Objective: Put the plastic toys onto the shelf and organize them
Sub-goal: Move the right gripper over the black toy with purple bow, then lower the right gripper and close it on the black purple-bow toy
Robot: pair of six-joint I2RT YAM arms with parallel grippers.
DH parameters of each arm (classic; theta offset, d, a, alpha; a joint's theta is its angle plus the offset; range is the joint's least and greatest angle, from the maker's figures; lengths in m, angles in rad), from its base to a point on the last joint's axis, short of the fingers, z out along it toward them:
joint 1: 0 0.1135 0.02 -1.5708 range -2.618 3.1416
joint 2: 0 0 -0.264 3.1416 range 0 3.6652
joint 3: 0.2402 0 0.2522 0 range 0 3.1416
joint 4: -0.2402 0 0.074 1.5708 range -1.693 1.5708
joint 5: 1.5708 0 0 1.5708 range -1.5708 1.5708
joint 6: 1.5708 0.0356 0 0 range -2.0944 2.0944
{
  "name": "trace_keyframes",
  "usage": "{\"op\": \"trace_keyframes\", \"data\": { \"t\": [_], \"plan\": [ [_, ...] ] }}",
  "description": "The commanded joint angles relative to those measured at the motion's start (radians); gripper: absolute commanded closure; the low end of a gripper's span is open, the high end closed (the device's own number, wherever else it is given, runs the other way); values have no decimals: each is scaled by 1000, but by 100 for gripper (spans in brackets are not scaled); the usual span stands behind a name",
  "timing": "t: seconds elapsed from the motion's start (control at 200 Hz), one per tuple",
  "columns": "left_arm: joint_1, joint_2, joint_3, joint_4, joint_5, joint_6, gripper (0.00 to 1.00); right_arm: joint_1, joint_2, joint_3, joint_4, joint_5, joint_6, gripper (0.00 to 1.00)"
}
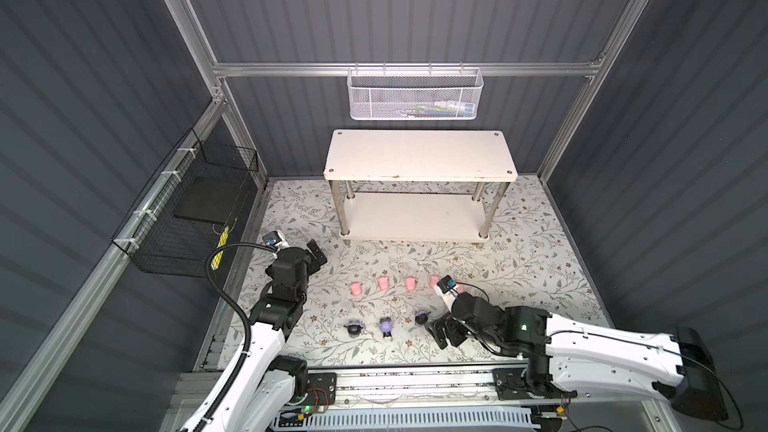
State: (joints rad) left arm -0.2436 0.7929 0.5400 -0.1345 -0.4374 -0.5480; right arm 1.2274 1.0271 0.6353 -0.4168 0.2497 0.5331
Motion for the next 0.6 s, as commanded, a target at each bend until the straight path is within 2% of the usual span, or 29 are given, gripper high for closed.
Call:
{"op": "trace_keyframes", "data": {
  "t": [0.0, 0.1, 0.38, 0.595],
  "plan": [
    [-5, 13, -12, 16, 8, -17, 0, 43, 83, 44, 17, 78, -2, 1],
    [-5, 18, -12, 15, 12, -18, 0, 52, 179, 71, 22, 85, 29, 1],
    [-4, 15, -23, 16, 15, -14, 0, 49, 305, 123, 6, 103, 62, 1],
    [-5, 31, -22, 27, 22, -20, 0, 1, 335, 113, 23, 33, 63, 2]
  ]
}}
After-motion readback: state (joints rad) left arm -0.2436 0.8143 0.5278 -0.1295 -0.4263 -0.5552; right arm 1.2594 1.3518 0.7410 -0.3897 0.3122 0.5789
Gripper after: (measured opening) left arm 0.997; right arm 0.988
